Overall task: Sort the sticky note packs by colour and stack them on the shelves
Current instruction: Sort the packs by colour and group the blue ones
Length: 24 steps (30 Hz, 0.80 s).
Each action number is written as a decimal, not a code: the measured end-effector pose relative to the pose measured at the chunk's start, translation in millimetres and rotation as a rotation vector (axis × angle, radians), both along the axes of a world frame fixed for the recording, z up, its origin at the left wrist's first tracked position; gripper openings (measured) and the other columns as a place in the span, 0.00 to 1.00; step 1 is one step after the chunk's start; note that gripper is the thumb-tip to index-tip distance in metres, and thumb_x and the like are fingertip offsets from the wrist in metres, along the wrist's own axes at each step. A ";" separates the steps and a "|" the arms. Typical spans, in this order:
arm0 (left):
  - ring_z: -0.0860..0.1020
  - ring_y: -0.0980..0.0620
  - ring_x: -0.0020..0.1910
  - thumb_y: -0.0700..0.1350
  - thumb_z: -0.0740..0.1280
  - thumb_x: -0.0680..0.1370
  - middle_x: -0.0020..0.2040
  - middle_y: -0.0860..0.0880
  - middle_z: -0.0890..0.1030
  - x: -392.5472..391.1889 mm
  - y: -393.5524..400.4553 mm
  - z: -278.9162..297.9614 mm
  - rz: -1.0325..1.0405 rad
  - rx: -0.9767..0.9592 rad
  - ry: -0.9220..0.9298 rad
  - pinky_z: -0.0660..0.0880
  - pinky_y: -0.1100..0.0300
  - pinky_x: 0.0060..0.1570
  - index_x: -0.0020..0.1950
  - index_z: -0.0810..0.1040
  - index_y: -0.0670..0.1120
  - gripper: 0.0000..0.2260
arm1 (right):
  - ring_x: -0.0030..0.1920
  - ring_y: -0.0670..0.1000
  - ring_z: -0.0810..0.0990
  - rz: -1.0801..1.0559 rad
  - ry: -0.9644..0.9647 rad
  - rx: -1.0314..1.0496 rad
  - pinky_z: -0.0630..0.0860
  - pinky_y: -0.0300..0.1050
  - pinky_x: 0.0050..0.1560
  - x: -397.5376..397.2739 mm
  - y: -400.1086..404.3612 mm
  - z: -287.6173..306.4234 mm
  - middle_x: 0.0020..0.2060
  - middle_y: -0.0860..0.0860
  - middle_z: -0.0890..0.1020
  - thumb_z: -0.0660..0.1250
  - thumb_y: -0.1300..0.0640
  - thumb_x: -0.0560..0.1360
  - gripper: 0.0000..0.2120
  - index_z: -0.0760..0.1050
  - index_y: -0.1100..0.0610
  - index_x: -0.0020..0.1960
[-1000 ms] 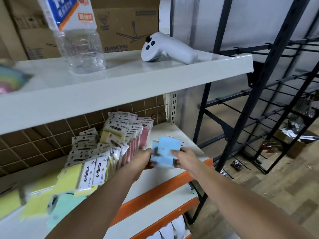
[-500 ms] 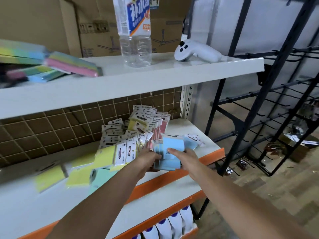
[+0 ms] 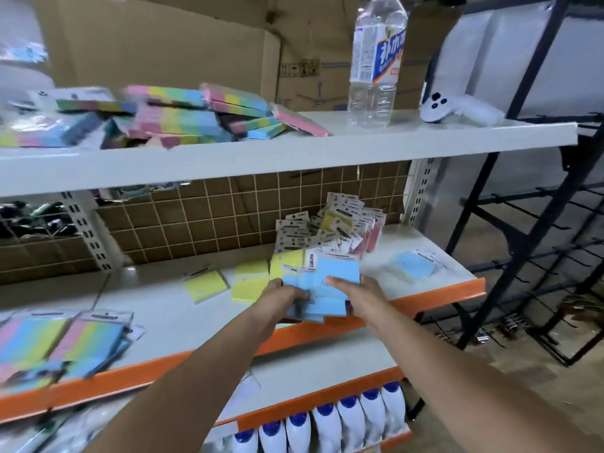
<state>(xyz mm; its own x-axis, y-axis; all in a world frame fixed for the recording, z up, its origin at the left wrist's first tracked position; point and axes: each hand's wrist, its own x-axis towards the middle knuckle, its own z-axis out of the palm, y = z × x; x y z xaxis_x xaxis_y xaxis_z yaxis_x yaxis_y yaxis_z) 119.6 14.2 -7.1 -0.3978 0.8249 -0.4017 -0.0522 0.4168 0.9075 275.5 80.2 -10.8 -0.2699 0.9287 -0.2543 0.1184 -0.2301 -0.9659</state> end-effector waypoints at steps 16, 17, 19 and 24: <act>0.73 0.45 0.54 0.39 0.70 0.71 0.56 0.42 0.75 -103.2 -130.3 -2.9 0.450 -0.044 0.035 0.70 0.53 0.53 0.56 0.69 0.42 0.17 | 0.56 0.53 0.77 0.424 -0.130 -0.021 0.75 0.52 0.59 -156.4 -72.8 -21.1 0.57 0.48 0.79 0.75 0.39 0.62 0.32 0.73 0.52 0.60; 0.72 0.46 0.53 0.39 0.70 0.70 0.56 0.42 0.74 -105.9 -136.1 -1.7 0.473 -0.043 0.041 0.70 0.54 0.51 0.58 0.70 0.41 0.18 | 0.58 0.53 0.76 0.443 -0.140 -0.006 0.74 0.51 0.60 -162.5 -75.3 -22.3 0.59 0.48 0.77 0.75 0.39 0.62 0.33 0.72 0.52 0.62; 0.73 0.47 0.50 0.39 0.69 0.71 0.55 0.42 0.75 -111.2 -147.0 -0.2 0.529 -0.034 0.042 0.69 0.55 0.47 0.62 0.70 0.40 0.21 | 0.59 0.53 0.74 0.487 -0.156 0.025 0.72 0.47 0.60 -173.1 -82.9 -20.8 0.59 0.49 0.75 0.73 0.42 0.69 0.27 0.70 0.52 0.62; 0.71 0.52 0.42 0.41 0.68 0.72 0.49 0.46 0.73 -124.1 -175.2 -0.4 0.666 -0.021 -0.040 0.65 0.59 0.35 0.69 0.68 0.40 0.26 | 0.58 0.54 0.77 0.585 -0.183 0.104 0.74 0.51 0.60 -200.1 -115.0 -14.9 0.60 0.51 0.79 0.72 0.38 0.64 0.34 0.73 0.54 0.64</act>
